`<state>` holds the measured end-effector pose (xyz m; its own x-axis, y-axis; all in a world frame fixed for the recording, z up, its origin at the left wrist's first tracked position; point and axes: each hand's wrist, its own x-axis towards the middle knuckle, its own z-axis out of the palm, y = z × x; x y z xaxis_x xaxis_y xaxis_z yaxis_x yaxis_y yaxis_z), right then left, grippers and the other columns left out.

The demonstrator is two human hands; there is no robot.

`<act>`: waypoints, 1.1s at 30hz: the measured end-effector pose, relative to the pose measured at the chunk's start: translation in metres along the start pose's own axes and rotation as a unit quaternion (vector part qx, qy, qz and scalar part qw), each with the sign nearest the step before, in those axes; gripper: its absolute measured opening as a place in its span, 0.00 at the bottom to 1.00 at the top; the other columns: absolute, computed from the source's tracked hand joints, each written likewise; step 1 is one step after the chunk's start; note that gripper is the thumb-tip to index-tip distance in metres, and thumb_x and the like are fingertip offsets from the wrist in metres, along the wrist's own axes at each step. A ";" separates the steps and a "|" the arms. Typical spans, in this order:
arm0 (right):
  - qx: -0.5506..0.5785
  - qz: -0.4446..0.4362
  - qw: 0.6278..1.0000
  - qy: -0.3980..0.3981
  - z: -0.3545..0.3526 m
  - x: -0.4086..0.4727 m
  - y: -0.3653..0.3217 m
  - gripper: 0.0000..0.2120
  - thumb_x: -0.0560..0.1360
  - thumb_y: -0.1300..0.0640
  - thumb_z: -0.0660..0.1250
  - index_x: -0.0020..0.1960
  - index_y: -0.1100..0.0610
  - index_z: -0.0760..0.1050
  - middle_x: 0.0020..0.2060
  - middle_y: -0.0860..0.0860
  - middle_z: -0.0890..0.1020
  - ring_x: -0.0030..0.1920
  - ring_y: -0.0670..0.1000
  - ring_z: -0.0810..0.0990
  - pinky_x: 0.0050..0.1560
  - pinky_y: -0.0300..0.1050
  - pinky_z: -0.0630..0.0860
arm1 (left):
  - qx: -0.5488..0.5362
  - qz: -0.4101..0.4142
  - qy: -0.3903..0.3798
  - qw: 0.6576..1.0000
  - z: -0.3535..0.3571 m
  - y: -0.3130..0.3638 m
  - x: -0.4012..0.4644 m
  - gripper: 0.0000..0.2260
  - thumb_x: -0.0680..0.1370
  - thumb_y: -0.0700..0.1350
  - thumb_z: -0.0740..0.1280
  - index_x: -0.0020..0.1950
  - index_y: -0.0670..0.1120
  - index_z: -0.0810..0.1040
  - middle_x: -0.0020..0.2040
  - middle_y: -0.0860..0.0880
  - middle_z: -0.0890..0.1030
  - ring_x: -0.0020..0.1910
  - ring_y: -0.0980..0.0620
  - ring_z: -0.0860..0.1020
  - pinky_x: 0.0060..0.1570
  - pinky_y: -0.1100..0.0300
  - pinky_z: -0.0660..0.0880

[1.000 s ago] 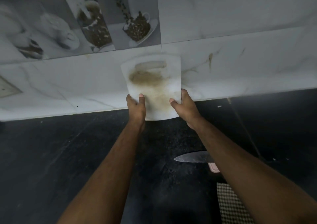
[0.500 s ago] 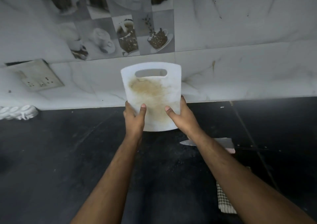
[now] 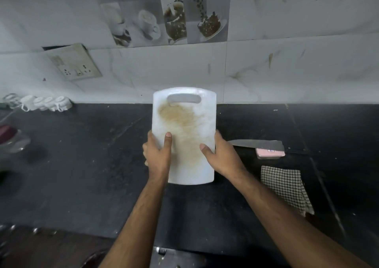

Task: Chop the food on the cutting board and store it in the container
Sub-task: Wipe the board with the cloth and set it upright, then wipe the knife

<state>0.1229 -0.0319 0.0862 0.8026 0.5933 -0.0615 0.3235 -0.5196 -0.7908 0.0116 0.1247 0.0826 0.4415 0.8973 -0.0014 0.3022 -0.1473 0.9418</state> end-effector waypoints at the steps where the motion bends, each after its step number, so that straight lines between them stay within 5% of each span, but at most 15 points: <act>1: -0.005 0.012 1.000 -0.011 0.005 -0.009 0.004 0.36 0.78 0.37 0.63 0.79 0.52 0.57 0.69 0.50 0.77 0.67 0.52 0.77 0.64 0.54 0.77 | 0.006 -0.010 0.001 1.000 -0.004 -0.008 -0.008 0.19 0.75 0.69 0.65 0.62 0.62 0.70 0.61 0.54 0.71 0.61 0.48 0.74 0.66 0.39 0.72; 11: -0.060 0.066 0.993 -0.071 0.038 -0.070 0.032 0.31 0.80 0.42 0.63 0.77 0.57 0.61 0.66 0.53 0.78 0.63 0.54 0.79 0.60 0.54 0.79 | 0.041 -0.088 -0.022 0.995 -0.027 -0.074 -0.063 0.27 0.69 0.74 0.66 0.60 0.59 0.74 0.60 0.52 0.79 0.56 0.49 0.80 0.59 0.40 0.79; 16: -0.108 0.080 0.987 -0.087 0.044 -0.092 0.039 0.36 0.83 0.47 0.61 0.82 0.60 0.48 0.72 0.57 0.73 0.68 0.58 0.76 0.65 0.53 0.75 | 0.074 -0.127 -0.048 0.988 -0.035 -0.082 -0.086 0.34 0.69 0.72 0.66 0.67 0.51 0.73 0.61 0.49 0.78 0.57 0.47 0.79 0.59 0.41 0.79; 21: -0.120 0.084 0.987 -0.067 0.042 -0.100 0.050 0.32 0.83 0.50 0.61 0.80 0.61 0.51 0.69 0.56 0.75 0.66 0.58 0.77 0.63 0.53 0.76 | 0.097 -0.134 -0.069 0.984 -0.034 -0.088 -0.101 0.24 0.78 0.57 0.71 0.67 0.44 0.74 0.60 0.46 0.78 0.58 0.46 0.78 0.55 0.49 0.78; 27: -0.136 0.105 0.983 -0.062 0.033 -0.109 0.064 0.32 0.84 0.53 0.60 0.82 0.60 0.50 0.74 0.58 0.70 0.72 0.59 0.71 0.69 0.54 0.71 | 0.112 -0.160 -0.103 0.975 -0.025 -0.091 -0.112 0.23 0.80 0.52 0.70 0.68 0.41 0.70 0.61 0.46 0.77 0.56 0.46 0.78 0.53 0.49 0.78; 30: -0.143 0.114 0.982 -0.048 0.024 -0.104 0.064 0.29 0.85 0.56 0.58 0.82 0.57 0.51 0.76 0.58 0.67 0.74 0.59 0.68 0.70 0.53 0.68 | 0.092 -0.191 -0.105 0.972 -0.022 -0.093 -0.118 0.17 0.82 0.52 0.68 0.62 0.41 0.70 0.56 0.46 0.77 0.47 0.51 0.77 0.40 0.56 0.74; 33: -0.138 0.108 0.983 -0.047 0.017 -0.093 0.064 0.27 0.85 0.57 0.58 0.82 0.55 0.55 0.75 0.57 0.67 0.74 0.58 0.67 0.71 0.53 0.67 | 0.026 -0.231 -0.094 0.968 -0.019 -0.099 -0.122 0.15 0.82 0.53 0.67 0.56 0.41 0.73 0.54 0.44 0.80 0.48 0.47 0.79 0.42 0.52 0.76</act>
<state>0.0606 -0.1104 0.0308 0.8217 0.4981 -0.2770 0.2840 -0.7792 -0.5588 -0.0881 0.0375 -0.0043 0.3927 0.7822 -0.4838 0.5446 0.2261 0.8076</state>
